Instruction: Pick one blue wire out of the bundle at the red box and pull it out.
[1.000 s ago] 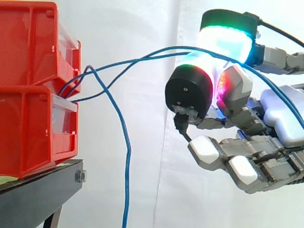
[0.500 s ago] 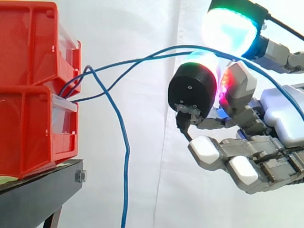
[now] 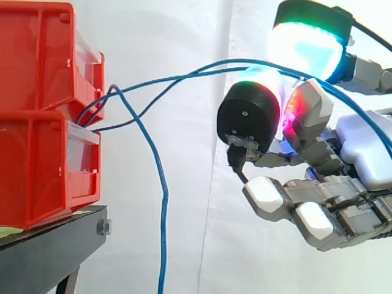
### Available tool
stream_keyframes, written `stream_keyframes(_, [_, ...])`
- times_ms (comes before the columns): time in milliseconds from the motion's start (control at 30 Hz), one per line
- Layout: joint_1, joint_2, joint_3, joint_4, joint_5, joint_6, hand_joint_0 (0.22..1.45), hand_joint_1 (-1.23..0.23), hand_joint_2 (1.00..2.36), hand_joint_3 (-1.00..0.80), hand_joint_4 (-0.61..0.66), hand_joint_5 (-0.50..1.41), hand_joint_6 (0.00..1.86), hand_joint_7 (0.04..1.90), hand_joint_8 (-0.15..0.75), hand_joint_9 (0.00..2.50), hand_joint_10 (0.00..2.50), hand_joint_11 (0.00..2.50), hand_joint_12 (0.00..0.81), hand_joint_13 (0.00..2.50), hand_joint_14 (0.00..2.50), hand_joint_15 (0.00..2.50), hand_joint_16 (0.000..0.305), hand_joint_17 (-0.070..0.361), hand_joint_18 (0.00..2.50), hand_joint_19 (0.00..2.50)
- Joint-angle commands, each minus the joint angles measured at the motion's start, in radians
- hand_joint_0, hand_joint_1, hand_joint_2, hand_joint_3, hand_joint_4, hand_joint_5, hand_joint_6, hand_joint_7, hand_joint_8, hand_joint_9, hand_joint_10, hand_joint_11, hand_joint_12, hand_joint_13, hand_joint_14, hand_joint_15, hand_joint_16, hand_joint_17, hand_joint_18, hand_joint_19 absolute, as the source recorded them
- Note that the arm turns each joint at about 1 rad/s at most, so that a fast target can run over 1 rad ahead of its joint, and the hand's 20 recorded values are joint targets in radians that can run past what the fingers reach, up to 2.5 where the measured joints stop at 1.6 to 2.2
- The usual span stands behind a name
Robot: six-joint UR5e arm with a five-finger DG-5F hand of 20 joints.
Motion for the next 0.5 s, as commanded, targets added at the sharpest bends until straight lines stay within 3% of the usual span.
stream_keyframes(0, [0.0,0.0,0.0,0.0,0.0,0.0,0.58,-0.83,1.02,-0.25,0.08,-0.11,0.9,0.93,0.237,1.1,0.03,0.7,0.357,0.61,0.02,0.43,0.06,0.134,0.45,0.66])
stream_keyframes(467, [-0.002,0.001,0.0,0.0,0.0,0.0,0.57,-0.81,1.02,-0.19,0.04,-0.1,0.91,0.89,0.235,1.12,0.03,0.69,0.367,0.63,0.02,0.43,0.062,0.139,0.46,0.65])
